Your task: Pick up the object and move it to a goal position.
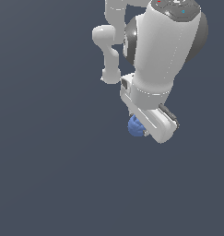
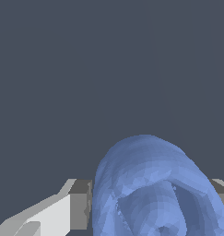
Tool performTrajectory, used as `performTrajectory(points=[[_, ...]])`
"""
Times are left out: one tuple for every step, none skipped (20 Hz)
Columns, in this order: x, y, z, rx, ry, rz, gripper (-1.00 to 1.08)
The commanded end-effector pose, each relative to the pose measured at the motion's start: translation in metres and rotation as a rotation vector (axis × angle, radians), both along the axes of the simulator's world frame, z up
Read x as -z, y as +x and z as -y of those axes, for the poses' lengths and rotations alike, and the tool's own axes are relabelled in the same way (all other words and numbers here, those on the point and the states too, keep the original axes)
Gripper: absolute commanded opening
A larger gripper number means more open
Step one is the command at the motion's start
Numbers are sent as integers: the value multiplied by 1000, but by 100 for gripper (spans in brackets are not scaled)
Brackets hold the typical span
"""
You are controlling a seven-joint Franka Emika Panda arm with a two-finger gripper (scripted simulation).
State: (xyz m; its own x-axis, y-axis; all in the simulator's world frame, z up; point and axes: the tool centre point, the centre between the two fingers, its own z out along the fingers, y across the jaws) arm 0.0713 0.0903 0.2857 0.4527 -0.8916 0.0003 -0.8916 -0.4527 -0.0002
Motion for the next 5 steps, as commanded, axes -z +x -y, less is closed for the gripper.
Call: performTrajectory(points=[[-3,2,-2,0,0,0,-100],[-4,3,-2,0,0,0,-100],[-4,3,-3,0,0,0,-100],[-5,4,-3,0,0,0,-100],[-5,4,-3,0,0,0,-100]])
